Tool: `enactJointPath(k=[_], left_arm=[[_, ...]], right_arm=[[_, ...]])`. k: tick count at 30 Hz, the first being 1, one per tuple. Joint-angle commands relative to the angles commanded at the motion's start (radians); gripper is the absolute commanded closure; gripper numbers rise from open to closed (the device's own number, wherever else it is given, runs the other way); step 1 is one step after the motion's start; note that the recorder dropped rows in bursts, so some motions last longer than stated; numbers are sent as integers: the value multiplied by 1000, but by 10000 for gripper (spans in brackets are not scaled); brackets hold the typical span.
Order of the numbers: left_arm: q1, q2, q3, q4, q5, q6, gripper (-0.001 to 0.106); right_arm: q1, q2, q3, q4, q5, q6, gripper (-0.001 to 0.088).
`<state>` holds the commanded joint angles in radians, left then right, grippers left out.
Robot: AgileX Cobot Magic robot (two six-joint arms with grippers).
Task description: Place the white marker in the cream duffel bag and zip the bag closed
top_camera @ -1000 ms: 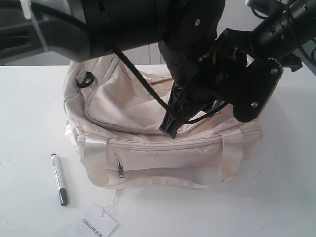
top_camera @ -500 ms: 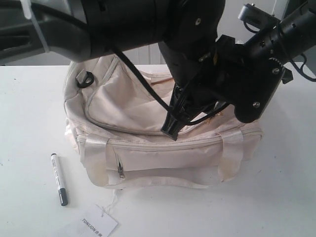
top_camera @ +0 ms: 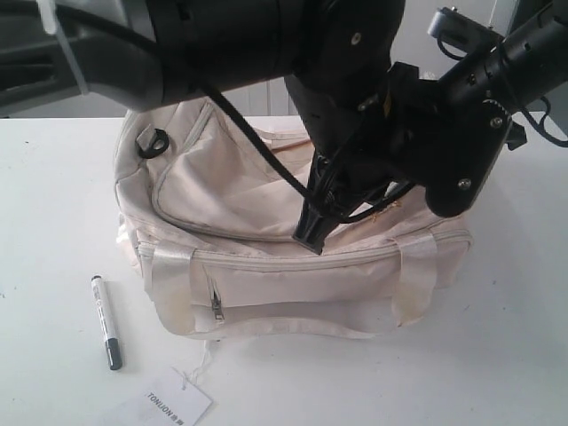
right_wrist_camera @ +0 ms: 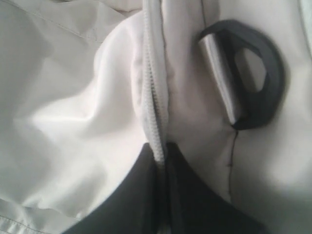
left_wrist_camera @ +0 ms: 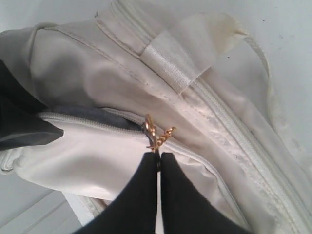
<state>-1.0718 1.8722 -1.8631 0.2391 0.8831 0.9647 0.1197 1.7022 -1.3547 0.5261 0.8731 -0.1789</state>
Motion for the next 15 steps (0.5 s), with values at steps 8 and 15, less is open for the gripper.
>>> enactJointPath(k=[8,15], left_arm=[[0,2,0,-44,75,2,1053],[0,2,0,-60,107,0,1053]], right_arm=[[-2,-20,0,0,-18,0,868],[-4,-45,-5,-7,-23,0,868]])
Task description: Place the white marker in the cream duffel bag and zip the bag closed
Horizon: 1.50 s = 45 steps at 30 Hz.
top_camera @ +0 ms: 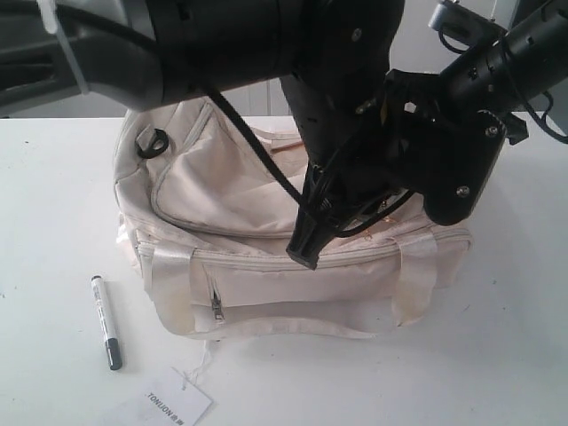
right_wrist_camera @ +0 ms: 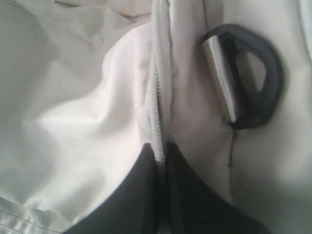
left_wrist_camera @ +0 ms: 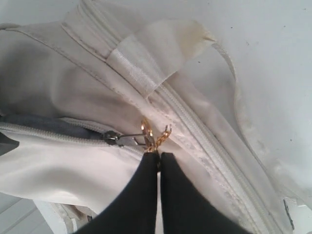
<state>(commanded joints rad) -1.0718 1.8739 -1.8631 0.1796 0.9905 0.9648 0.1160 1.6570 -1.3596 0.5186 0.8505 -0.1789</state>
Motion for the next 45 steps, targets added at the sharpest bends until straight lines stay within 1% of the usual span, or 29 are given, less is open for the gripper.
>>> enactJointPath(k=[5,10,16,23,31,45], left_arm=[[0,0,0,0,50,-2,1053],[2,0,0,0,73,-2,1053],[2,0,0,12,88,-2,1053],[2,0,0,24,162,-2,1053],[2,0,0,27,207,-5,1053],[4,4,0,27,231,-9,1053]], right_arm=[[-21,-15,0,-3,-8,0,868],[-46,-20,0,-3,-14,0,868],[-46,-20,0,-3,-18,0,868],[-46,-20,0,-21,-22,0,868],[-46,-20,0,-23,-24,0,868],[-46,-20,0,-26,-32,0,868]])
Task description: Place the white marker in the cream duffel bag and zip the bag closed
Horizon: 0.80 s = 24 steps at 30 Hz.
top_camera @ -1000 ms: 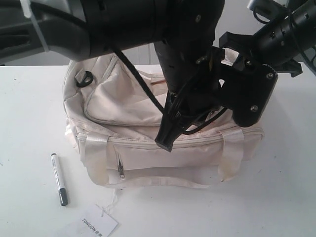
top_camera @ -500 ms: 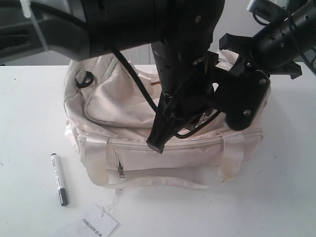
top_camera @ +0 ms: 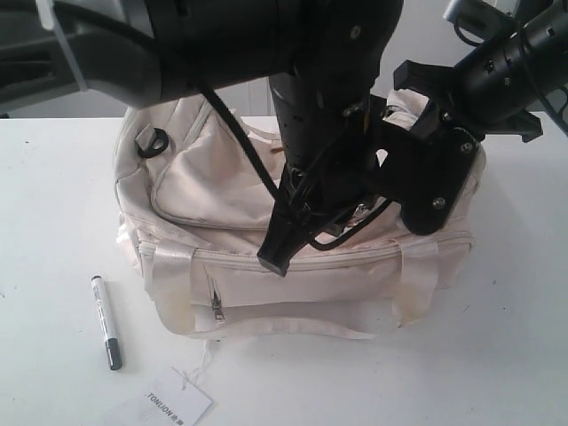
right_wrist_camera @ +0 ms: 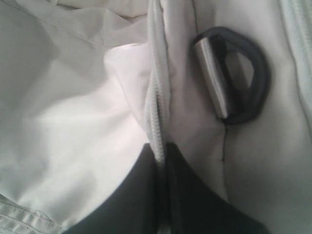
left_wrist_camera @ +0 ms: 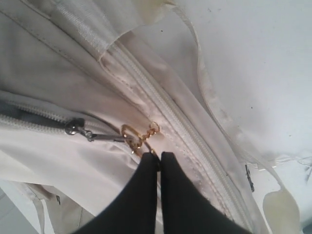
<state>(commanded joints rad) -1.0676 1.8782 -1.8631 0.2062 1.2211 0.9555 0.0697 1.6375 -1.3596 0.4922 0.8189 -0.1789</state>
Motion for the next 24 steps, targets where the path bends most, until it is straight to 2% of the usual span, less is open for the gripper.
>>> enactJointPath(k=[8,16,24], left_arm=[[32,54,20,17,0,-18,1053],[32,65,20,115,0,-26,1053],[34,65,20,263,0,-177,1053]], right_arm=[[0,0,0,-3,-2,0,868],[0,0,0,-20,-4,0,868],[0,0,0,-19,-6,0,868]])
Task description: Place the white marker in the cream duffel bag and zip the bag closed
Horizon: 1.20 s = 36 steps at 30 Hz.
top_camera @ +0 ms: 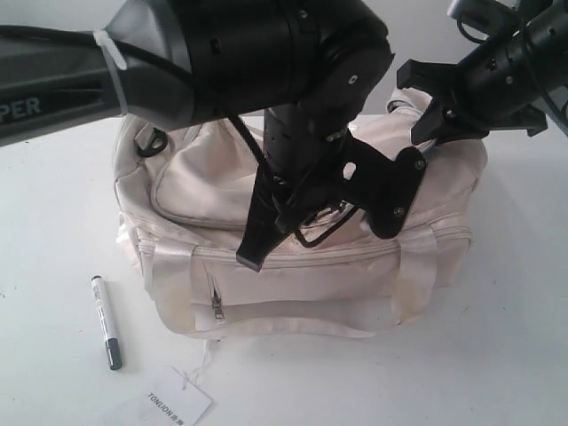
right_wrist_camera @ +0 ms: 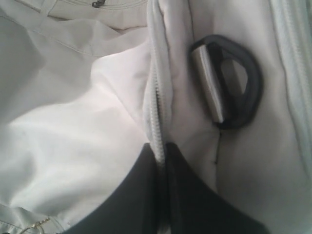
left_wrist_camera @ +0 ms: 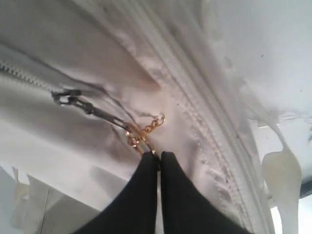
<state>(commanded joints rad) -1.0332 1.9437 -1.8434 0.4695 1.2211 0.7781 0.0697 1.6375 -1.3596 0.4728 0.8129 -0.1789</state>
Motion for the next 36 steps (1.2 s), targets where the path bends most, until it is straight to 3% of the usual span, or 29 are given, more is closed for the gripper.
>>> enactJointPath(k=[19,26,29,36], left_arm=[[14,0,0,-25,0,-173,1053],[14,0,0,-81,0,-176,1052],[14,0,0,-81,0,-176,966],[14,0,0,-81,0,-220,598]], right_arm=[[0,0,0,-21,0,0,868],[0,0,0,-19,0,0,868],[0,0,0,-19,0,0,868],[0,0,0,-19,0,0,868]])
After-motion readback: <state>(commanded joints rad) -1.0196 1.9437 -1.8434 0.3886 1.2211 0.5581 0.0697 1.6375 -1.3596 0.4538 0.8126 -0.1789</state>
